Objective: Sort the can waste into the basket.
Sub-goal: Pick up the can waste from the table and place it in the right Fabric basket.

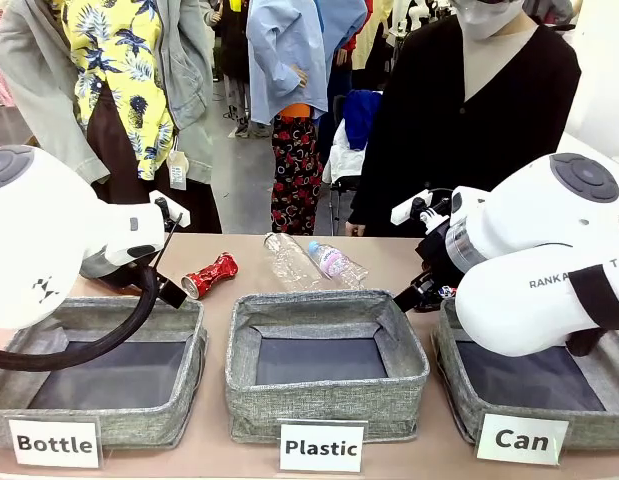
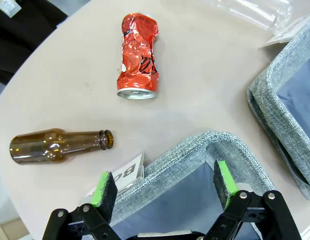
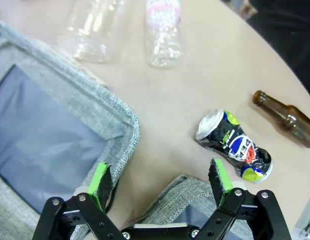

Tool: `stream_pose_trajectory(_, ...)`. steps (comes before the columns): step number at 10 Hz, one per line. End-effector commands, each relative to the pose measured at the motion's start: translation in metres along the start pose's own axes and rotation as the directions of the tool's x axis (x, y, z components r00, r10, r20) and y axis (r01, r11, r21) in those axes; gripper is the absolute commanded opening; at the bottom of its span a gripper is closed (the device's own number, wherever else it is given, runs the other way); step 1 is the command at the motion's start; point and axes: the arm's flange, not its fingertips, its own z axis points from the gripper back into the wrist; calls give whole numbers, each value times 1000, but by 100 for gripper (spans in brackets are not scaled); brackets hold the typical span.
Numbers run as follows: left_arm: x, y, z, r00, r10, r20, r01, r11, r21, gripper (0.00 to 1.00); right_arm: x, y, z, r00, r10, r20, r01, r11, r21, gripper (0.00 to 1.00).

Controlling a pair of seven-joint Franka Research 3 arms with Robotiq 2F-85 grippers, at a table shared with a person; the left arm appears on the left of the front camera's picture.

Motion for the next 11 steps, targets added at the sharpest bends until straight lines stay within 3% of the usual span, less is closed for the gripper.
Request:
stream_pose_trajectory(1, 0, 0, 0, 1000, 0, 0, 0, 1000, 0, 100, 0, 0, 0, 1000, -1, 0, 1, 1000, 0, 100)
stream_pose_trajectory(8, 0, 0, 0, 1000, 0, 0, 0, 1000, 0, 100, 0, 0, 0, 1000, 0, 0, 0, 1000, 0, 100)
stream_pose_trajectory(10, 6, 3, 28, 999, -34, 23, 35, 998, -43, 100, 2, -3, 31, 999, -37, 11, 37, 999, 11, 100)
stream_pose_trajectory(11, 12, 2, 67, 996, -27, 85, 40, 988, -146, 100, 4, -11, 66, 995, -90, 31, 89, 995, 34, 100)
